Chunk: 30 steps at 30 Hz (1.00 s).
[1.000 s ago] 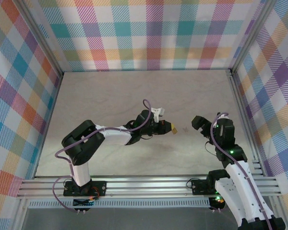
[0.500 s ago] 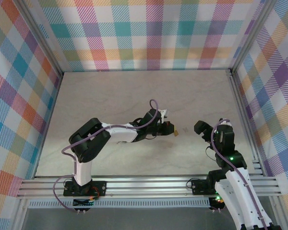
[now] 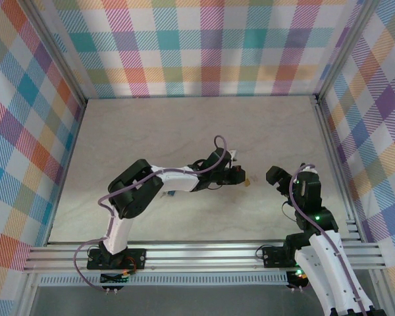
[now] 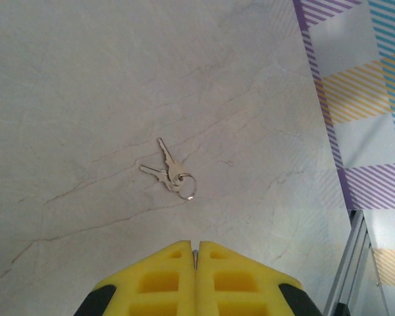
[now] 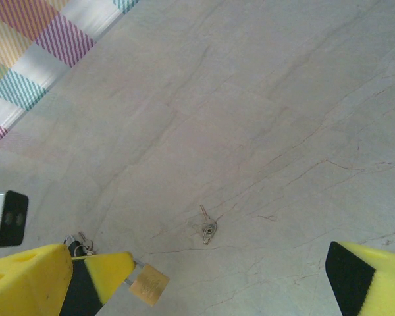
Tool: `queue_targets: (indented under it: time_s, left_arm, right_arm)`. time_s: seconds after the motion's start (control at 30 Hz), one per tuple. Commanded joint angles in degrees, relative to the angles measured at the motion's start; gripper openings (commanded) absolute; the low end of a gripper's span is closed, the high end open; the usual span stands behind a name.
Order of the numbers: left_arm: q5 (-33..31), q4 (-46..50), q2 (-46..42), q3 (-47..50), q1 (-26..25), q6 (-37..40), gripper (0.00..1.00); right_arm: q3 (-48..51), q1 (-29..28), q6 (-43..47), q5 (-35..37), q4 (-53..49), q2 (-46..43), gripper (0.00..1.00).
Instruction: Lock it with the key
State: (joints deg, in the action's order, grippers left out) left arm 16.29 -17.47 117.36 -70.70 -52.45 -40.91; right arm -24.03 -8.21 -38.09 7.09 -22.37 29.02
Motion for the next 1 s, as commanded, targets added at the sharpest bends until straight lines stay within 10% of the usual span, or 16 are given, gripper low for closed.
queue_targets:
  time_s: [0.0,0.97]
  left_arm:
    - [-1.4,1.3,1.9,-2.6,-0.8,-1.1,0.0]
    - [-3.5,2.5,9.4,-8.5,-0.9,-4.2,0.0]
  right_arm:
    - [0.7,0.3,-0.1,0.5,0.6,-0.9,0.99]
    - [1.0,0.3,0.1,0.0,1.0,-1.6,0.99]
